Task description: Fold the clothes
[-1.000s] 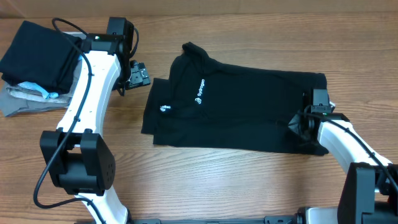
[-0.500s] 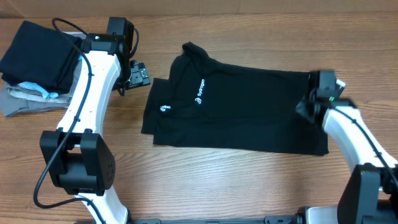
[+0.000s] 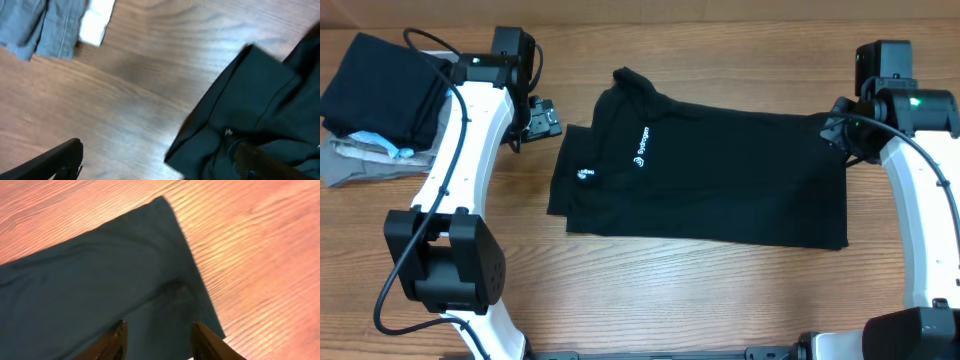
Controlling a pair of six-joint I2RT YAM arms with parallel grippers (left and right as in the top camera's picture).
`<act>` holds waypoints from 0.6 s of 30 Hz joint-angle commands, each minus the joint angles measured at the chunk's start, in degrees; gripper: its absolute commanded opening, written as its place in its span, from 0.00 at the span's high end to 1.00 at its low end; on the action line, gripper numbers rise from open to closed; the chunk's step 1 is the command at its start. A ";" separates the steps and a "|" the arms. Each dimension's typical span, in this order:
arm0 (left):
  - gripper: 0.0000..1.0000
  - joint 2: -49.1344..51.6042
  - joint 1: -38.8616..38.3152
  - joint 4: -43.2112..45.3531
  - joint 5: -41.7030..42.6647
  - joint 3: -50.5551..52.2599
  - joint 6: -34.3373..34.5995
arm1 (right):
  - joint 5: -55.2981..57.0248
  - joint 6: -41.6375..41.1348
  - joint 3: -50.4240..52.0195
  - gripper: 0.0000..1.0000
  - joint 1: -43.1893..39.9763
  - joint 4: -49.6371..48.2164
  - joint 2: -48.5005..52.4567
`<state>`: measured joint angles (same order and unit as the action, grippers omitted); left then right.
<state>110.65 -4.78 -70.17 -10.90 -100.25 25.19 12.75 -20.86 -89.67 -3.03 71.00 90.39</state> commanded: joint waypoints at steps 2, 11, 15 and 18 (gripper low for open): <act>0.00 0.24 -0.02 2.73 0.50 -1.27 0.81 | -4.83 1.86 -1.29 0.55 -0.50 1.38 -0.37; 0.27 0.24 -0.61 13.07 24.30 -1.33 -12.83 | -6.01 5.66 -1.27 0.55 -1.66 0.87 -0.37; 0.27 0.24 -2.64 18.69 25.70 -1.60 -11.89 | -11.10 10.56 -1.25 0.55 -4.35 -2.25 0.35; 0.28 0.37 -4.72 24.44 25.59 -1.62 -12.20 | -18.29 12.70 -1.27 0.54 -8.44 -4.87 2.86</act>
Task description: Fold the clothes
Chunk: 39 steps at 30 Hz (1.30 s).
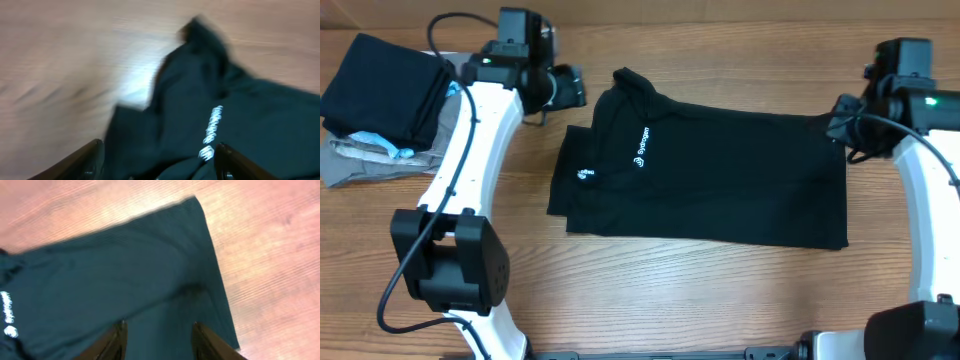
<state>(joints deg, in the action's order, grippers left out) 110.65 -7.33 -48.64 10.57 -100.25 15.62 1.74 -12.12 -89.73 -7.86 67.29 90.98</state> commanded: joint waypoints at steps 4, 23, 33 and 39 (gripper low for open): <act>0.24 1.01 -4.48 11.87 3.54 -1.62 -4.31 | -12.68 7.80 -1.18 0.50 -8.09 -4.04 8.26; 0.27 31.23 -5.49 12.13 4.11 -30.27 -13.66 | -8.24 9.18 -1.18 0.45 -9.16 -17.97 18.78; 0.34 32.50 -4.63 3.85 -0.28 -30.58 -21.94 | -7.74 9.16 -1.05 0.44 -9.16 -18.86 18.78; 0.38 32.52 -4.63 8.63 -1.81 -28.50 -22.29 | -7.32 9.18 -0.33 0.45 -9.16 -20.20 20.50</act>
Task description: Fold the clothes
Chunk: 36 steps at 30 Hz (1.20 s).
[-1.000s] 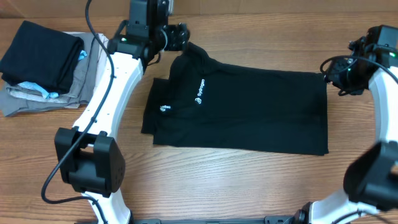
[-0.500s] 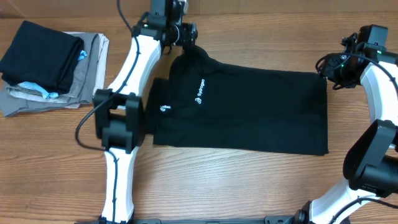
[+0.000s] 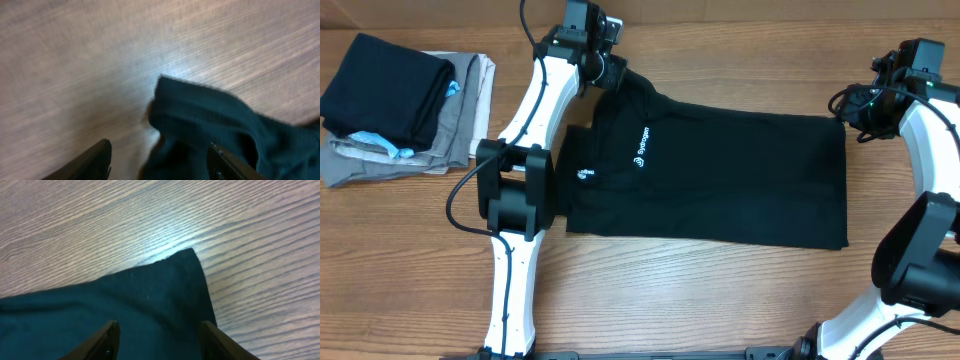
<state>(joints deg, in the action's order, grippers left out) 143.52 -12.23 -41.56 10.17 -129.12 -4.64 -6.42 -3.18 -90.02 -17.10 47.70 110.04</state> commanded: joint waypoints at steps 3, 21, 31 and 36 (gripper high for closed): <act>0.39 -0.35 0.09 4.24 -1.66 0.74 -2.01 | 1.03 0.26 -0.04 0.46 0.09 -2.10 2.97; 0.41 5.01 0.04 4.90 -1.79 0.90 -3.08 | 3.37 0.46 -0.04 0.45 0.09 -5.57 5.25; 0.53 6.08 0.02 6.29 -1.73 0.90 -3.04 | 4.24 0.48 -0.04 0.44 0.09 -6.75 7.74; 0.62 6.08 -0.20 6.47 -1.60 0.90 -3.02 | 4.26 0.48 -0.04 0.44 0.11 -6.99 10.38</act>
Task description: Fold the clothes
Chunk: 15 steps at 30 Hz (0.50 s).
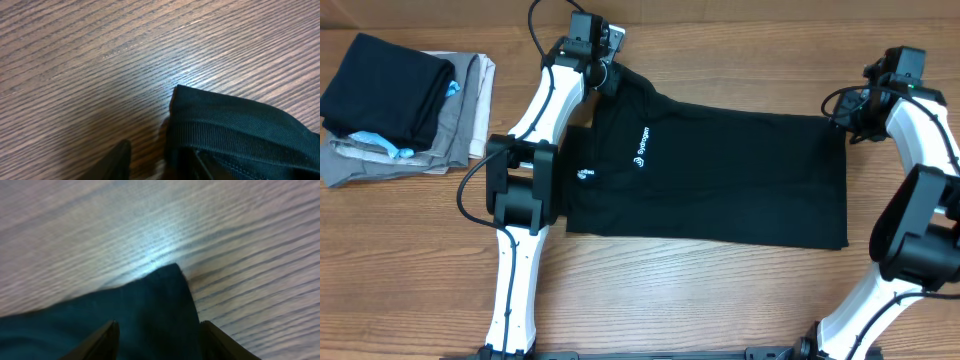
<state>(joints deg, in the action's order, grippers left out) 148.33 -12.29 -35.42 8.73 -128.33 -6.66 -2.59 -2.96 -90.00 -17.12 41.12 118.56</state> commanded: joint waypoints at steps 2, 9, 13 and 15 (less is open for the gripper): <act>0.62 1.27 -0.15 0.33 -0.11 0.11 -0.81 | 0.42 0.28 -0.07 0.44 0.11 -1.38 2.58; 0.68 1.27 -0.15 0.37 -0.09 0.11 -0.57 | 0.42 0.48 -0.07 0.36 0.13 -3.87 2.97; 0.70 1.27 -0.15 0.39 -0.09 0.11 -0.39 | 0.39 0.48 -0.07 0.37 0.11 -4.52 3.15; 0.70 1.27 -0.15 0.37 -0.09 0.11 -0.39 | 0.39 0.48 -0.07 0.38 0.13 -4.92 3.67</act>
<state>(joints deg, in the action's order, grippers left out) 148.33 -12.29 -35.22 8.75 -128.29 -6.61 -2.55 -2.76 -89.97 -17.10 36.88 121.51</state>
